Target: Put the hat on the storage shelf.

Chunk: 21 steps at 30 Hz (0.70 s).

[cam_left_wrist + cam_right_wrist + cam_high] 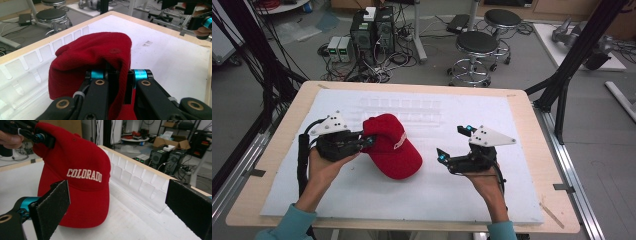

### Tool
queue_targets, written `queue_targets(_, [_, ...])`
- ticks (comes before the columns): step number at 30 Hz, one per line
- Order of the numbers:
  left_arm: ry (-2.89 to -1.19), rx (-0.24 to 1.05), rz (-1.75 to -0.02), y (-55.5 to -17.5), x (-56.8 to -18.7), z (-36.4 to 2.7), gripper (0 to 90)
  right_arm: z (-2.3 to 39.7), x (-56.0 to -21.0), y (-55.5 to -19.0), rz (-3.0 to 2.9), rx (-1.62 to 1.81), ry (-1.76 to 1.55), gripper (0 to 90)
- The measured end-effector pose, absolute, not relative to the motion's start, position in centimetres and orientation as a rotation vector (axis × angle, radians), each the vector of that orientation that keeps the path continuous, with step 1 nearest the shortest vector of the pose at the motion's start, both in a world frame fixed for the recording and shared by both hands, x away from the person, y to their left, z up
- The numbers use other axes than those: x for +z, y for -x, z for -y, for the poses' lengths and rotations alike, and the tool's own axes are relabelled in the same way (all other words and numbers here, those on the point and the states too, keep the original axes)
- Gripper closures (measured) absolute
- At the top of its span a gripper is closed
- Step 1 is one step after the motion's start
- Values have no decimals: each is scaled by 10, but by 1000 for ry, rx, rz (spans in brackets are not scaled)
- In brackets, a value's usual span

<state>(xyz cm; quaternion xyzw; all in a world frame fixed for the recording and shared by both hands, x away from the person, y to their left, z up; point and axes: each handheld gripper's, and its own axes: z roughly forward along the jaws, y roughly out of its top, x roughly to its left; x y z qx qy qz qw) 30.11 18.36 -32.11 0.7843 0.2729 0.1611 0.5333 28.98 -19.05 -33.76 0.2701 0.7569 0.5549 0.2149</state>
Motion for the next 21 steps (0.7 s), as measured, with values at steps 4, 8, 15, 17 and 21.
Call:
queue_targets(4, [-1869, 378, -647, -302, -321, -181, 871, 185, -334, -296, -2138, 1542, -738, 44])
queue_targets(8, [-1881, 374, -638, -301, -322, -176, 871, 180, -332, -301, -2156, 1544, -749, 44])
queue_targets(15, [-1899, 359, -607, -301, -322, -160, 871, 166, -333, -310, -2209, 1544, -767, 45])
queue_targets(17, [-1904, 359, -600, -301, -322, -156, 871, 160, -333, -312, -2228, 1534, -756, 45])
queue_targets(21, [-1916, 361, -588, -300, -323, -150, 871, 149, -334, -315, -2275, 1525, -734, 51])
